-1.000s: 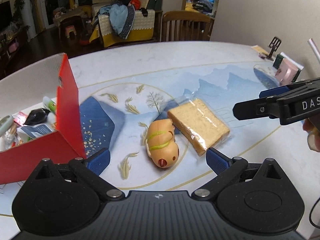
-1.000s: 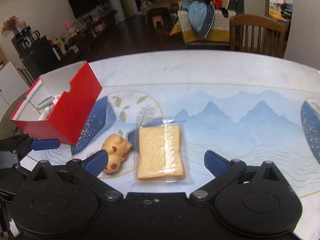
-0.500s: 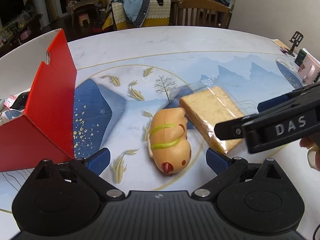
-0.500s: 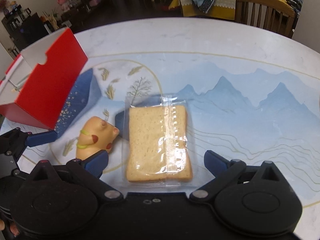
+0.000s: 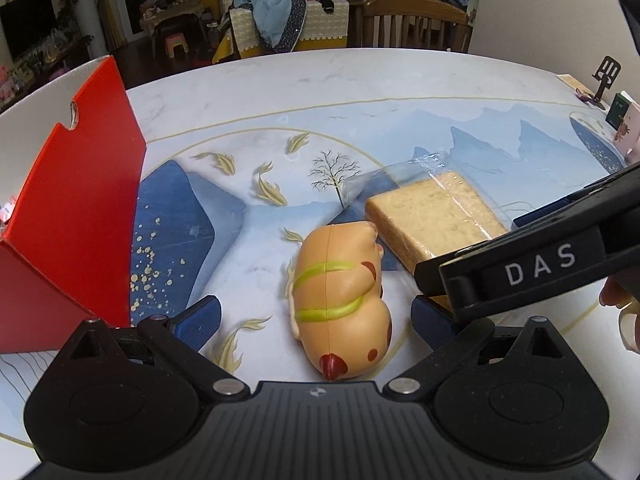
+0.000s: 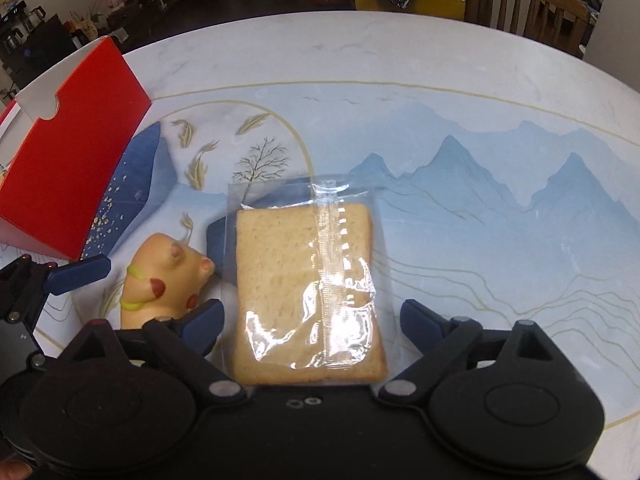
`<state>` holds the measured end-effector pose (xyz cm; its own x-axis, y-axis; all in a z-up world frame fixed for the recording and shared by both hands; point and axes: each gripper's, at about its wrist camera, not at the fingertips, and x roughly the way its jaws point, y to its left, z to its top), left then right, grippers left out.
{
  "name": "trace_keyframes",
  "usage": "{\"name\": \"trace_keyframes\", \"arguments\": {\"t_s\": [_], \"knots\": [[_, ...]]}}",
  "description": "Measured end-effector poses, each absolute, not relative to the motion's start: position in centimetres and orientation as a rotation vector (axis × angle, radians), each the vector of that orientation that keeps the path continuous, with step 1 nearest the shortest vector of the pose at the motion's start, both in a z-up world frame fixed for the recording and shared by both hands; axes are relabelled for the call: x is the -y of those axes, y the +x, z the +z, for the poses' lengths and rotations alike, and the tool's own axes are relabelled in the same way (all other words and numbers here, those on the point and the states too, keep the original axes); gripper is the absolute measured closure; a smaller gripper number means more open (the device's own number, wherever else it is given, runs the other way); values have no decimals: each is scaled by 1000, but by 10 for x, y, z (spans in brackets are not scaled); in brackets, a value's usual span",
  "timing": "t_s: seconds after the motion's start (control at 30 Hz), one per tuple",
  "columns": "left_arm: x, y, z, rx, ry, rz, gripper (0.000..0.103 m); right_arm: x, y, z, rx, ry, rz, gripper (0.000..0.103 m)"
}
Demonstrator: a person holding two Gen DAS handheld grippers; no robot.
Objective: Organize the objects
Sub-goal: 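Grasp the bread slice packet with the right gripper while the left gripper grasps the yellow hamster toy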
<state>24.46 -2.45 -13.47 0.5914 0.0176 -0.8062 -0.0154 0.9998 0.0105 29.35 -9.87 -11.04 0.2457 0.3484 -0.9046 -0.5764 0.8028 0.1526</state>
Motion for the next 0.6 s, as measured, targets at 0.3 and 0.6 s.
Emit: {"name": "trace_keyframes", "arguments": {"t_s": [0.3, 0.6], "knots": [[26, 245, -136, -943, 4, -11, 42, 102, 293, -109, -1161, -204, 626, 27], [27, 242, -130, -963, -1, -16, 55, 109, 288, -103, -1144, -200, 577, 30]]}}
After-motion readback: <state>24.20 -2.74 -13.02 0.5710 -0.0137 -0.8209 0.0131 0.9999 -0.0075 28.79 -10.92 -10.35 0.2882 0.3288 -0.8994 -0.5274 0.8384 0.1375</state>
